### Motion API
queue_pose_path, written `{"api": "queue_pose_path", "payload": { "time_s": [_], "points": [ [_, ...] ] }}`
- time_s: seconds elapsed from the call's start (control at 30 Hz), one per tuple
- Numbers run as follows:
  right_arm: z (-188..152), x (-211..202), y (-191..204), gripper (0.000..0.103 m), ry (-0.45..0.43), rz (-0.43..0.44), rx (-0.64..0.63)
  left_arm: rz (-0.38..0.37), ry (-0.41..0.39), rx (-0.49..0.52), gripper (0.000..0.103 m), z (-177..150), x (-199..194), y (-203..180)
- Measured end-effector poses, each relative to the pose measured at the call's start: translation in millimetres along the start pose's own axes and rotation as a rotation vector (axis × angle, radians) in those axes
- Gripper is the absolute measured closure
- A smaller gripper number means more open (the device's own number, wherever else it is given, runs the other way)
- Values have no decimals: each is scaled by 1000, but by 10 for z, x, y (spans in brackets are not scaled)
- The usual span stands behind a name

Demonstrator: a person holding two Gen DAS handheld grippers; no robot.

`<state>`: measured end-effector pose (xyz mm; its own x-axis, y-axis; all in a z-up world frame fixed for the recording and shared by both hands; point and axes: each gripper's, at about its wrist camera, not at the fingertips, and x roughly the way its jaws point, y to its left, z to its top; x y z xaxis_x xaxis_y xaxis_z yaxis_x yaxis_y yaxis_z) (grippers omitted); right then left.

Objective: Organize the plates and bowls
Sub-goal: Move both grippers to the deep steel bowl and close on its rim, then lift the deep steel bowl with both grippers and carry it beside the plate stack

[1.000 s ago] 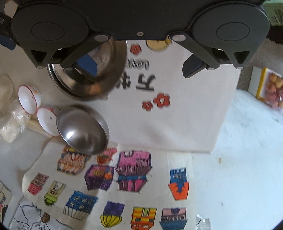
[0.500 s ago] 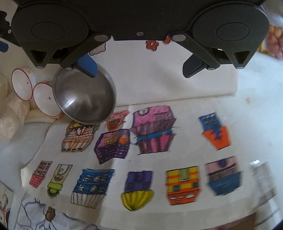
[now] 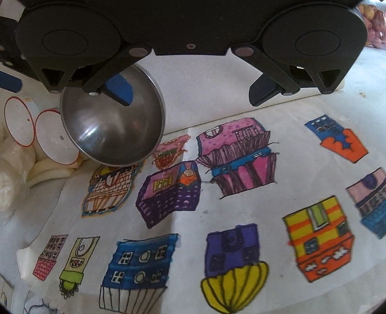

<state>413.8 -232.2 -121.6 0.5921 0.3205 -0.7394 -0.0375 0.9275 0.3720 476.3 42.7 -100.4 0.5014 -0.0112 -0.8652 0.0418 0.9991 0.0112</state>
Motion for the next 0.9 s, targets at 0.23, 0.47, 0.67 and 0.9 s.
{"api": "queue_pose_path", "payload": {
  "time_s": [0.23, 0.47, 0.67, 0.9],
  "points": [
    [64, 171, 142, 26, 28, 25, -5, -21, 21, 4, 14, 24, 77, -36],
    [93, 281, 204, 44, 59, 39, -10, -97, 40, -33, 38, 4, 118, -67],
    [103, 306, 176, 67, 82, 70, -5, -151, 53, -43, 66, 1, 127, -104],
    [134, 346, 116, 74, 121, 136, 3, -148, 60, -68, 88, 9, 165, -123]
  ]
}}
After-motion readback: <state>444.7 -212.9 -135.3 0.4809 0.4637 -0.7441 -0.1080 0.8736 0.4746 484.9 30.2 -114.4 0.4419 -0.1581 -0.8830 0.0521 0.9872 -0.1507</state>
